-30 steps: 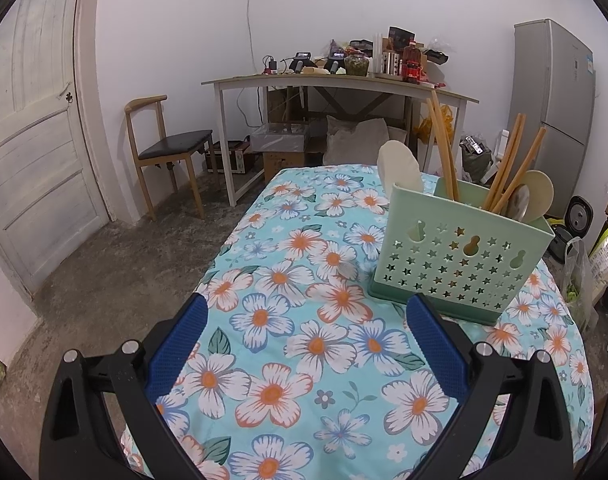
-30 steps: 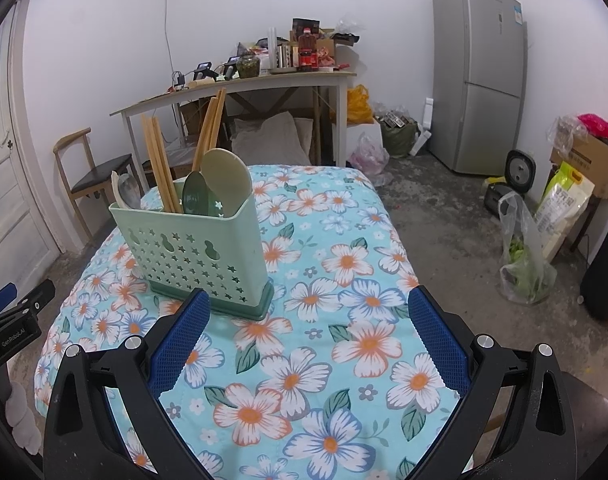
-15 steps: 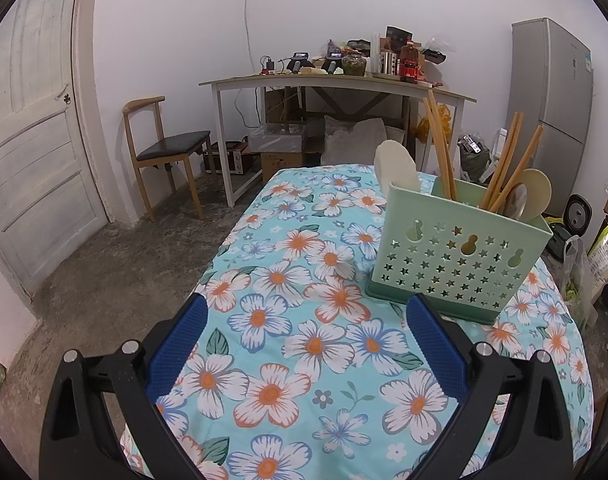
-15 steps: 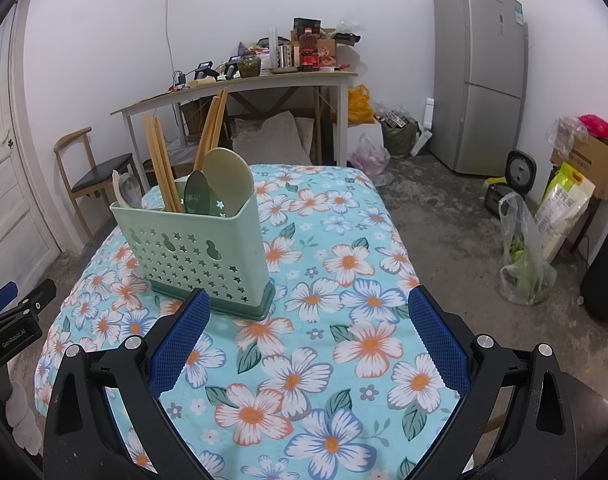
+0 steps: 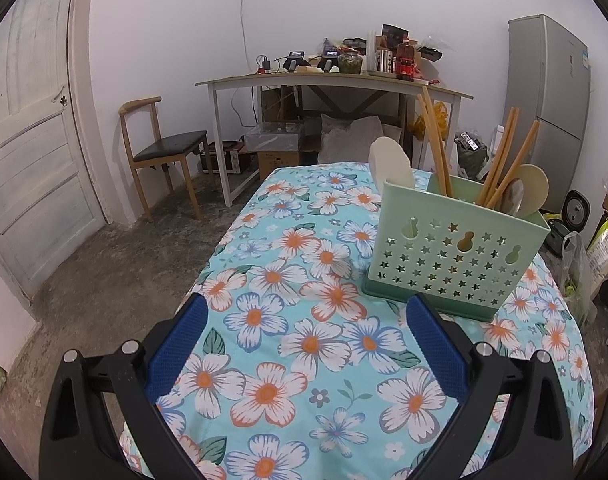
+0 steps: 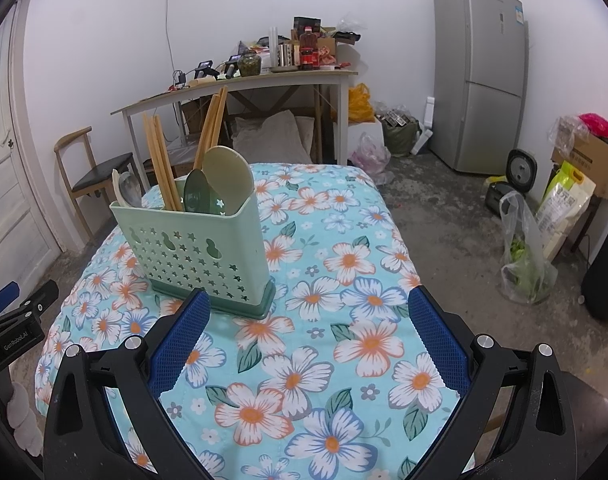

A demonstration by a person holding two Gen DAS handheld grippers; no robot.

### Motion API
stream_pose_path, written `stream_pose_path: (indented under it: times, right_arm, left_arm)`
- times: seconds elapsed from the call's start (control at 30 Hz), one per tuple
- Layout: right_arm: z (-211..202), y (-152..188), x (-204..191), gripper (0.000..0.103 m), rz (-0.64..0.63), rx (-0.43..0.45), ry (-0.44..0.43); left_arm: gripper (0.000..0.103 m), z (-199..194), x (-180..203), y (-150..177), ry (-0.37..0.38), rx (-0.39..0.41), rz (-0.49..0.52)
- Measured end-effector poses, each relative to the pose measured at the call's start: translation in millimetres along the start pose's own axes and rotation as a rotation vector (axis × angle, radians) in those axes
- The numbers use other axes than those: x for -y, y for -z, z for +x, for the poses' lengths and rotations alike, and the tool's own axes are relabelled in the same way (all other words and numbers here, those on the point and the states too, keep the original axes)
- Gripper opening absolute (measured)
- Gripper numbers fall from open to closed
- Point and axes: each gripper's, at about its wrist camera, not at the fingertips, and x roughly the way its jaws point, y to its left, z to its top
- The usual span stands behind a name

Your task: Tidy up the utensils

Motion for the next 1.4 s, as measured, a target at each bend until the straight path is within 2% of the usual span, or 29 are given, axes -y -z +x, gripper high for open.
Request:
stream_pose_path:
  times: [1.4]
  right_arm:
    - [2.2,-0.7,-1.8,0.095,-0.009,-0.005,-0.014]
  left_arm:
    - [0.097,1.9,2.2,0.7,0.004,-0.008,0.001]
